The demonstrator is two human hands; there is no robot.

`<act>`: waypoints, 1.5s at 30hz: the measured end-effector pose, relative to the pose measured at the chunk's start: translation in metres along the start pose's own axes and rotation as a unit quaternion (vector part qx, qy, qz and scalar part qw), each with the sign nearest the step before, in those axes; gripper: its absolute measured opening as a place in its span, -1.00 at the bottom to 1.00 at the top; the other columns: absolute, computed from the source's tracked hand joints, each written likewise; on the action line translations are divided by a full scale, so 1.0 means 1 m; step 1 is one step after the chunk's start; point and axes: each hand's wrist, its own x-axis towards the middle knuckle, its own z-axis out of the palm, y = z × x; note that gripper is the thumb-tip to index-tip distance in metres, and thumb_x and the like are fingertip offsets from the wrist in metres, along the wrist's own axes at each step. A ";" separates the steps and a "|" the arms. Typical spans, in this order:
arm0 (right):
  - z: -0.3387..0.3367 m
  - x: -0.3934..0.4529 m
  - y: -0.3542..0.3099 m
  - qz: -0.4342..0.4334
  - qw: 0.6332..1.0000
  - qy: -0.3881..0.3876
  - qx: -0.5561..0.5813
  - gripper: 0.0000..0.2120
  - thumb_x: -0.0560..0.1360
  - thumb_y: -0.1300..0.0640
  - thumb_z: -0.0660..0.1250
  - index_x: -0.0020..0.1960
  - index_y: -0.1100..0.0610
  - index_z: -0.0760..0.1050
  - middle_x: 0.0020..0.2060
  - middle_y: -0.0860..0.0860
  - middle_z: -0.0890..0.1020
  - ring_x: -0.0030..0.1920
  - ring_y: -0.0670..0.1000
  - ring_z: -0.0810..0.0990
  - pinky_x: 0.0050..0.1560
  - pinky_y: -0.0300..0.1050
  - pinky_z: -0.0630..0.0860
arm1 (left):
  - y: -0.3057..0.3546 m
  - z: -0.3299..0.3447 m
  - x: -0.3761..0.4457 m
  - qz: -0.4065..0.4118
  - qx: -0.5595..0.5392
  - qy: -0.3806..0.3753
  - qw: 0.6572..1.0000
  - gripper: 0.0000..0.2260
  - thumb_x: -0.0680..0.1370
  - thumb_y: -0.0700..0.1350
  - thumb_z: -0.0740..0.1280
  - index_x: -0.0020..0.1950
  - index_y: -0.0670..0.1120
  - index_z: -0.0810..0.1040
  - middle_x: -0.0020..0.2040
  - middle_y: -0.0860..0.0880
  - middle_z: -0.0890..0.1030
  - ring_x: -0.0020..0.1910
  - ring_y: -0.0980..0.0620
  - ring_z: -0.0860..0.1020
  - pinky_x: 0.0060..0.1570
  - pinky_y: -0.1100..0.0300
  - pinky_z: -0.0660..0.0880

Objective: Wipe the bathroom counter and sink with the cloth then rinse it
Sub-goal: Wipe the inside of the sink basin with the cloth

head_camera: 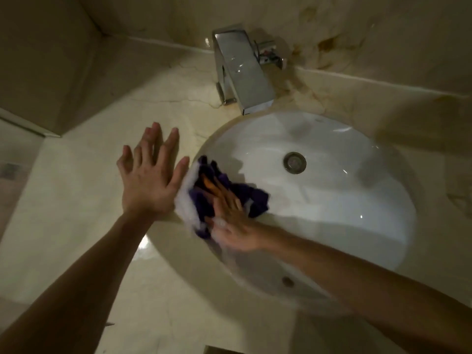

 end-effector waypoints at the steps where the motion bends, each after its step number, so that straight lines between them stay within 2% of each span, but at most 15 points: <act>1: -0.003 0.014 0.021 0.017 0.997 0.005 -0.081 -0.32 0.64 -0.17 0.04 0.69 -0.04 -0.09 0.70 0.06 -0.07 0.68 0.05 -0.28 0.66 0.23 -0.07 | 0.000 0.001 0.000 0.000 0.001 0.001 1.000 -0.45 0.64 0.26 -0.08 0.62 0.19 -0.03 0.65 -0.02 -0.03 0.62 -0.01 -0.07 0.53 -0.20 -0.11; 5: -0.037 0.032 0.078 0.090 0.957 0.023 -0.274 -0.38 0.60 -0.25 0.07 0.57 -0.02 0.42 0.55 0.11 0.45 0.53 0.31 0.42 0.41 0.49 0.40 | -0.002 0.003 0.001 -0.005 0.008 0.003 1.000 -0.46 0.64 0.27 -0.09 0.62 0.21 -0.06 0.66 0.00 -0.05 0.62 0.01 -0.09 0.54 -0.20 -0.11; 11: -0.083 0.003 0.119 0.118 0.929 -0.036 -0.349 -0.30 0.58 -0.33 -0.09 0.66 -0.12 0.21 0.66 -0.01 0.26 0.65 0.19 0.21 0.51 0.53 0.15 | -0.003 0.004 0.000 -0.008 0.010 0.010 1.000 -0.45 0.63 0.28 -0.11 0.62 0.22 -0.04 0.65 -0.02 -0.02 0.62 0.00 -0.04 0.54 -0.18 -0.10; 15: -0.091 -0.060 0.143 0.224 0.923 0.008 -0.314 -0.35 0.61 -0.34 0.01 0.58 -0.03 0.32 0.53 0.15 0.48 0.47 0.29 0.50 0.31 0.53 0.46 | -0.004 0.005 0.000 -0.003 0.009 0.008 1.000 -0.46 0.64 0.28 -0.10 0.62 0.23 -0.07 0.65 -0.02 -0.02 0.62 -0.01 -0.04 0.54 -0.18 -0.10; 18: -0.071 -0.117 0.116 0.250 0.923 -0.034 -0.289 -0.27 0.57 -0.33 -0.03 0.64 0.01 0.15 0.60 0.17 0.36 0.60 0.21 0.21 0.34 0.52 0.45 | -0.003 0.004 0.000 -0.006 0.010 0.009 1.000 -0.46 0.64 0.27 -0.09 0.62 0.22 -0.05 0.65 -0.04 0.00 0.62 -0.03 -0.02 0.53 -0.19 -0.09; 20: -0.053 -0.140 0.076 0.255 0.933 -0.103 -0.234 -0.20 0.54 -0.36 -0.20 0.71 -0.06 -0.15 0.71 0.06 -0.05 0.63 0.03 -0.29 0.58 0.44 0.10 | -0.003 0.005 0.000 -0.006 0.012 0.003 1.000 -0.46 0.64 0.28 -0.10 0.62 0.21 -0.04 0.65 -0.04 -0.01 0.62 -0.04 -0.02 0.53 -0.20 -0.09; 22: -0.053 -0.147 0.040 0.262 0.935 -0.196 -0.134 -0.33 0.65 -0.32 -0.19 0.69 -0.17 -0.27 0.67 -0.14 -0.33 0.60 -0.04 -0.46 0.63 0.25 -0.26 | -0.004 0.004 0.000 -0.004 0.012 -0.001 1.000 -0.46 0.64 0.27 -0.10 0.62 0.21 -0.05 0.65 -0.03 -0.02 0.62 -0.04 -0.03 0.53 -0.21 -0.09; 25: -0.066 -0.146 0.038 0.195 0.951 -0.217 -0.105 -0.36 0.69 -0.31 0.02 0.69 -0.17 -0.08 0.68 -0.17 -0.16 0.63 0.02 -0.16 0.58 0.26 -0.04 | -0.004 0.003 0.001 0.001 0.011 0.000 1.000 -0.46 0.64 0.27 -0.09 0.62 0.22 -0.05 0.65 -0.03 -0.03 0.62 -0.03 -0.03 0.53 -0.21 -0.09; 29: -0.084 -0.157 0.066 0.056 0.943 -0.170 -0.279 -0.52 0.62 -0.26 0.04 0.38 -0.04 0.46 0.42 0.09 0.51 0.31 0.22 0.45 0.13 0.21 0.59 | -0.003 0.002 0.001 -0.006 0.008 -0.003 1.000 -0.45 0.63 0.29 -0.10 0.62 0.22 -0.03 0.65 -0.05 -0.01 0.61 -0.05 0.01 0.53 -0.21 -0.09; 32: -0.104 -0.164 0.087 -0.059 0.901 -0.234 -0.360 -0.80 0.59 0.09 0.22 0.08 0.02 0.62 0.19 0.11 0.60 0.22 0.21 0.51 0.13 0.15 0.57 | -0.001 0.001 0.000 -0.003 -0.011 -0.001 1.000 -0.44 0.63 0.28 -0.08 0.62 0.19 -0.01 0.65 -0.06 0.00 0.61 -0.05 0.01 0.53 -0.20 -0.11; 36: -0.155 -0.186 0.122 0.057 0.931 -0.213 -0.290 -0.80 0.56 0.31 0.32 0.12 0.19 0.64 0.04 0.05 0.64 0.06 0.09 0.61 0.12 0.03 0.57 | -0.001 0.000 0.000 -0.004 -0.017 0.001 1.000 -0.43 0.63 0.28 -0.09 0.62 0.17 -0.01 0.64 -0.07 0.00 0.61 -0.06 0.00 0.53 -0.20 -0.13; 39: -0.189 -0.213 0.116 0.101 0.948 -0.211 -0.214 -0.78 0.67 0.06 0.19 0.16 0.00 0.61 0.08 -0.04 0.66 0.07 0.03 0.64 0.10 -0.02 0.58 | -0.003 0.002 0.001 0.001 -0.011 -0.003 1.000 -0.43 0.63 0.29 -0.10 0.63 0.18 -0.04 0.65 -0.06 -0.03 0.61 -0.05 -0.03 0.53 -0.19 -0.14; 41: -0.192 -0.228 0.091 0.045 0.961 -0.155 -0.227 -0.71 0.73 -0.06 0.11 0.13 -0.07 0.60 0.13 -0.01 0.68 0.12 0.03 0.63 0.04 -0.09 0.56 | -0.004 0.003 0.001 0.003 -0.008 -0.001 1.000 -0.43 0.63 0.29 -0.11 0.63 0.18 -0.05 0.65 -0.06 -0.04 0.62 -0.05 -0.03 0.53 -0.18 -0.14; 43: -0.175 -0.253 0.059 0.052 0.964 -0.172 -0.196 -0.65 0.69 -0.27 0.10 0.29 -0.18 0.56 0.26 -0.13 0.63 0.17 -0.08 0.48 0.12 -0.20 0.42 | -0.005 0.003 0.001 0.004 -0.008 -0.004 1.000 -0.43 0.62 0.29 -0.13 0.63 0.18 -0.05 0.65 -0.06 -0.04 0.62 -0.05 -0.03 0.52 -0.20 -0.13; 45: -0.147 -0.269 0.041 0.090 0.978 -0.112 -0.150 -0.48 0.60 -0.45 0.10 0.45 -0.27 0.45 0.35 -0.24 0.53 0.24 -0.12 0.38 0.19 -0.18 0.38 | -0.005 0.003 0.000 0.002 -0.008 -0.002 1.000 -0.43 0.62 0.29 -0.12 0.63 0.17 -0.03 0.65 -0.08 -0.02 0.61 -0.06 -0.01 0.52 -0.21 -0.11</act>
